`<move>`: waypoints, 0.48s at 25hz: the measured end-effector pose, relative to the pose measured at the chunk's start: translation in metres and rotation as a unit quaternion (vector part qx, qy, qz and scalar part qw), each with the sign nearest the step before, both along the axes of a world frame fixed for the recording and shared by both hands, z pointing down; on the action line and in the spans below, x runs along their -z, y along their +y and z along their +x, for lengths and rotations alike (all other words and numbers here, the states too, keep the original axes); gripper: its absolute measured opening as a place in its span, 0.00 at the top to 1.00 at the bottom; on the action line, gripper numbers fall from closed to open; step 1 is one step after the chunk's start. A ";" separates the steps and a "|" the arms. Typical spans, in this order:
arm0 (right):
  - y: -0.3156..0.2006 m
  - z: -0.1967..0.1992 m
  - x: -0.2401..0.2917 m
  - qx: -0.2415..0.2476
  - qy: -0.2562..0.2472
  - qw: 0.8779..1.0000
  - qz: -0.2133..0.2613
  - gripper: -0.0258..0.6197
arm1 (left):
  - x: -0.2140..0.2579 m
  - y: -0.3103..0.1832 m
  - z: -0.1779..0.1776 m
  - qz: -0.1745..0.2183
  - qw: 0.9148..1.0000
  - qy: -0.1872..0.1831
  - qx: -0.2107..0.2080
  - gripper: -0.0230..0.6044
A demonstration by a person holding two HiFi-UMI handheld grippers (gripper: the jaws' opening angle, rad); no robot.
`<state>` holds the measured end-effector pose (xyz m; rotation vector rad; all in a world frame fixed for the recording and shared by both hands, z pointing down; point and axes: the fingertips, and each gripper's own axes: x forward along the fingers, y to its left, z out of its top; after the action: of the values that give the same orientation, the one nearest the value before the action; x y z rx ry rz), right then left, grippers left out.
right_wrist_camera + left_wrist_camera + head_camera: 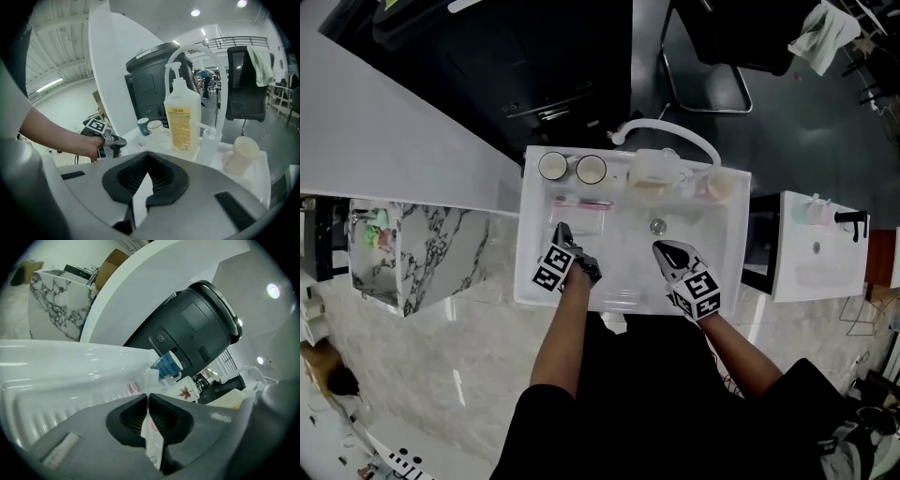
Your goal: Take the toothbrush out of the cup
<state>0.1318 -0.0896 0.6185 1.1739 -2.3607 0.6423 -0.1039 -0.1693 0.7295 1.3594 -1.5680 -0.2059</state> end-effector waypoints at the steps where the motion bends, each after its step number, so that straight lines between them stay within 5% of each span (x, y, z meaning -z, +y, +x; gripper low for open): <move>1: -0.005 0.005 -0.001 0.003 0.003 1.000 0.000 0.96 | -0.005 -0.002 0.000 -0.005 1.000 0.005 0.008 0.92; 12: -0.020 0.013 -0.031 0.029 -0.002 0.999 -0.032 0.96 | -0.064 -0.008 -0.002 -0.062 0.995 0.049 0.056 0.92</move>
<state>0.1451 -0.1095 0.6500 1.0739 -2.3505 0.6952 -0.1055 -0.1772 0.7931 1.1495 -1.5498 -0.2376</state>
